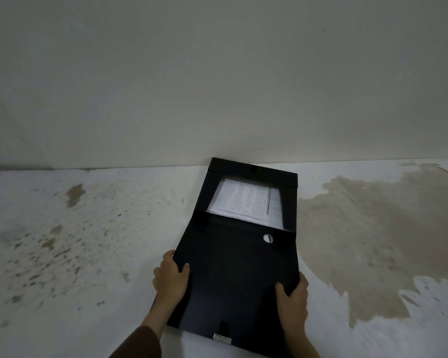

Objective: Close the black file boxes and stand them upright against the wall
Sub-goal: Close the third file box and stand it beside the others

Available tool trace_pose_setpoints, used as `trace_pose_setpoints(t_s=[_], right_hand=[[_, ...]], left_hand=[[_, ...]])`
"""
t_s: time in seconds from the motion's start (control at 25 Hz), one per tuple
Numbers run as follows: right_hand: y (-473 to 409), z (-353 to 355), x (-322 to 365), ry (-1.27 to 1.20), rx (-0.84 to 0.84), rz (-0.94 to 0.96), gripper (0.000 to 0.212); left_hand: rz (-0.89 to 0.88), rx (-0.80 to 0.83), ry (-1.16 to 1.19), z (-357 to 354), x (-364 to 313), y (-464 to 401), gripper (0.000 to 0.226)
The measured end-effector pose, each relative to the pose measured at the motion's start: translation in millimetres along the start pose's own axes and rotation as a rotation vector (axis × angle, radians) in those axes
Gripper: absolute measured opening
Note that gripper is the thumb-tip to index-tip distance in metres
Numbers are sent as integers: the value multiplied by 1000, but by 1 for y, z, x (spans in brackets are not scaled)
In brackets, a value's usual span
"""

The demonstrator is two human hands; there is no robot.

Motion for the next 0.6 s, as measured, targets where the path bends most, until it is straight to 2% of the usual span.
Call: trace_pose_setpoints(t_s=[0.16, 0.28, 0.4, 0.48, 0.6], right_hand=[[6, -7, 5, 157, -52, -14, 67], [13, -16, 15, 304, -100, -34, 74], [7, -51, 38, 482, 47, 131, 77], [-3, -66, 47, 482, 116, 98, 71], [-13, -63, 51, 362, 70, -14, 64]], left_hand=[[-26, 74, -39, 1, 17, -7, 55], [-115, 218, 121, -6, 18, -16, 55], [-196, 342, 190, -3, 14, -23, 48], [-201, 416, 156, -3, 14, -28, 47], [-194, 500, 122, 0, 10, -32, 47]])
Point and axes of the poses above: each hand's wrist, its own y-axis away from the middle knuckle, its own z-axis out of the back of the hand, x = y × z, the point moved 9 cm from there along -y, towards the middle knuckle, and after that the axes turned 4 degrees about -y, right-handed, at the moved point
